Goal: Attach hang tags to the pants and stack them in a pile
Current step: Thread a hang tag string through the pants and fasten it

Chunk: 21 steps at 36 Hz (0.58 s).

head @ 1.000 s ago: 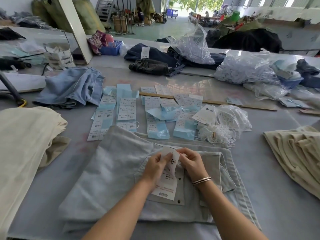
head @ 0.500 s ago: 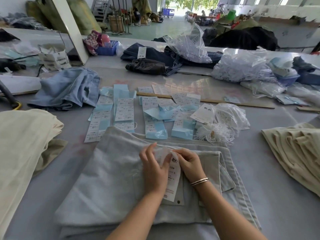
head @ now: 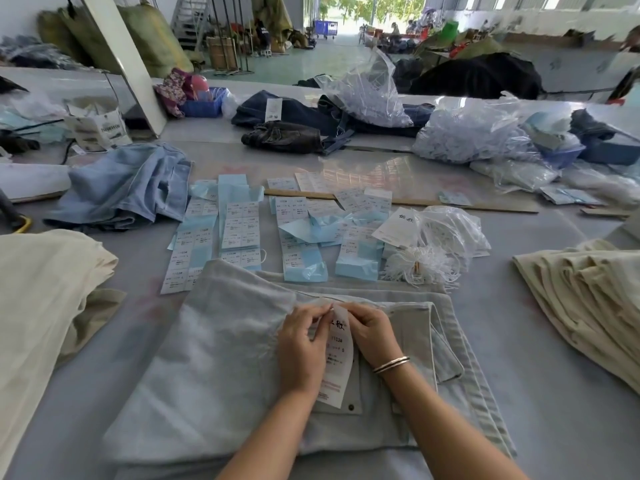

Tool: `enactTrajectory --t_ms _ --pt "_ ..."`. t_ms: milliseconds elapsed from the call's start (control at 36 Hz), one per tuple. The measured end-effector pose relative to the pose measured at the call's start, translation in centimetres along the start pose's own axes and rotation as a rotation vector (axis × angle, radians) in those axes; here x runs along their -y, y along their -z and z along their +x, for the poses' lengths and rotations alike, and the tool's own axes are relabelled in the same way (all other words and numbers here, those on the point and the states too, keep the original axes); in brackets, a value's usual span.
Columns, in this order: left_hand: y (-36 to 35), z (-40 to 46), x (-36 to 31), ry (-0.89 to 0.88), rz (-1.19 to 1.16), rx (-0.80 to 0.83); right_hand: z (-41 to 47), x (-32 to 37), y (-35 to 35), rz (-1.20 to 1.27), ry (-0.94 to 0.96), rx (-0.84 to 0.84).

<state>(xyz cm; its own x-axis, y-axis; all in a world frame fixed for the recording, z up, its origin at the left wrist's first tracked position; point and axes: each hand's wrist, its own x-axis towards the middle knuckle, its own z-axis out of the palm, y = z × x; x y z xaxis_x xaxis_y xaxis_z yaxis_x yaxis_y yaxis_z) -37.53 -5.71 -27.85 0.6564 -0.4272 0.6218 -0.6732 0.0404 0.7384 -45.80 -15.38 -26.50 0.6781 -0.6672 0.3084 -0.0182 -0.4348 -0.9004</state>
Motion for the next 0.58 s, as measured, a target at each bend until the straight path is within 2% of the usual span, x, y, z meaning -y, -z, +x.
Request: enactTrajectory --t_ms 83,139,250,306,361,444,528,583 --pt "0.0 -0.1 0.0 0.080 -0.010 0.002 -0.2 0.3 0.1 0.072 -0.028 0.043" --pt "0.1 0.0 -0.1 0.196 -0.045 0.020 -0.2 0.5 0.3 0.143 -0.075 0.038" --pt "0.5 1.7 -0.4 0.585 -0.168 0.136 -0.5 0.5 1.3 0.422 -0.251 -0.081" --pt "1.1 3.6 -0.3 0.651 -0.180 0.245 -0.6 0.5 1.9 0.510 -0.322 -0.159" --pt "1.7 5.6 -0.4 0.571 -0.107 0.385 -0.8 0.6 2.7 0.497 -0.381 -0.218" --pt "2.3 7.6 -1.0 0.363 0.118 0.590 -1.3 1.0 3.7 0.355 -0.402 -0.232" --pt "1.5 8.0 -2.8 0.200 0.285 0.802 -1.6 1.8 4.5 0.166 -0.301 -0.255" --pt "0.6 7.7 -4.3 0.145 0.288 0.871 -1.9 2.4 5.1 0.094 -0.225 -0.243"
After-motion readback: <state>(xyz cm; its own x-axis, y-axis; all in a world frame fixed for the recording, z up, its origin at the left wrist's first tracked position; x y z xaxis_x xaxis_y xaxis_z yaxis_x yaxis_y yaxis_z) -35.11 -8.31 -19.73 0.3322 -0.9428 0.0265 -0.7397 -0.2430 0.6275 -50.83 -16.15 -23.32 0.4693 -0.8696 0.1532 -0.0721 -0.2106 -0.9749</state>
